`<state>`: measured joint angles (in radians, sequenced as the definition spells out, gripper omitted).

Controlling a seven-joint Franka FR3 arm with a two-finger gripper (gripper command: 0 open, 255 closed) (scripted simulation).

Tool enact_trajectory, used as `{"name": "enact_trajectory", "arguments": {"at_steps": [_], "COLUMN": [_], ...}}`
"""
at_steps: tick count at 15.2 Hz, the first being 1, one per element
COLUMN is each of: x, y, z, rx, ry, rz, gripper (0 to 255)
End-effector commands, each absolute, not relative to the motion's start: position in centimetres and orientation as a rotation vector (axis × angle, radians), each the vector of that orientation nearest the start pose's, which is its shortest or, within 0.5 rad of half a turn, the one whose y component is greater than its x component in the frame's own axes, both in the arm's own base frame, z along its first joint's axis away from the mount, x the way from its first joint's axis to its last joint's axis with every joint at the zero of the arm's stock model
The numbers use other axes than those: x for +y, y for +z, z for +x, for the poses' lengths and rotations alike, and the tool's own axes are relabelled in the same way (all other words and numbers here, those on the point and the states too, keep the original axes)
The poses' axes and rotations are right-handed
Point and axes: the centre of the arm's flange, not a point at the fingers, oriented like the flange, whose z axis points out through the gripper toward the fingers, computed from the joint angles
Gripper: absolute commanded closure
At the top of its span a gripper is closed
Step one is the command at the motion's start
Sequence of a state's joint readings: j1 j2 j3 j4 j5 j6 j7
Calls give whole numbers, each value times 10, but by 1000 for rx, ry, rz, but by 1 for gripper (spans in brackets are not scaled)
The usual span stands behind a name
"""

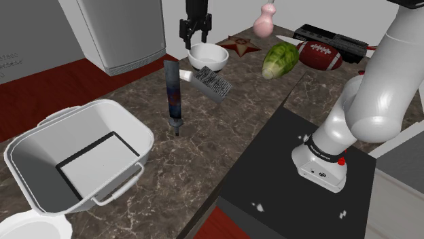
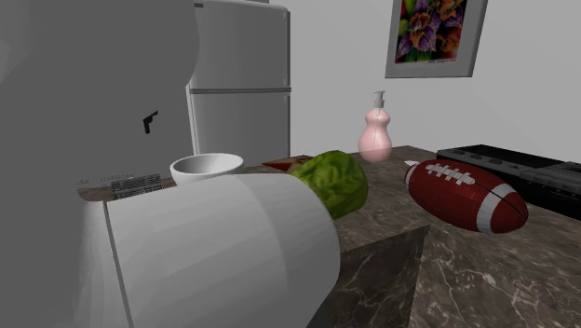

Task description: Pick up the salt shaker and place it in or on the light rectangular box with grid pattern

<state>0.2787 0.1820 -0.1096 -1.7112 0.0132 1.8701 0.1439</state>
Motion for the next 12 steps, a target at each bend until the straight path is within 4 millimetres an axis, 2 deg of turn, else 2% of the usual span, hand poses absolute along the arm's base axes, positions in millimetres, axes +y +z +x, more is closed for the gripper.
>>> {"name": "enact_trajectory", "arguments": {"at_steps": [1, 4, 12], "x": [108, 109, 109], "y": [490, 527, 527], "z": [605, 605, 605], "rx": [-36, -36, -36], "ry": [32, 32, 32], "rz": [-3152, -3152, -3152], "gripper": [0, 0, 0]}}
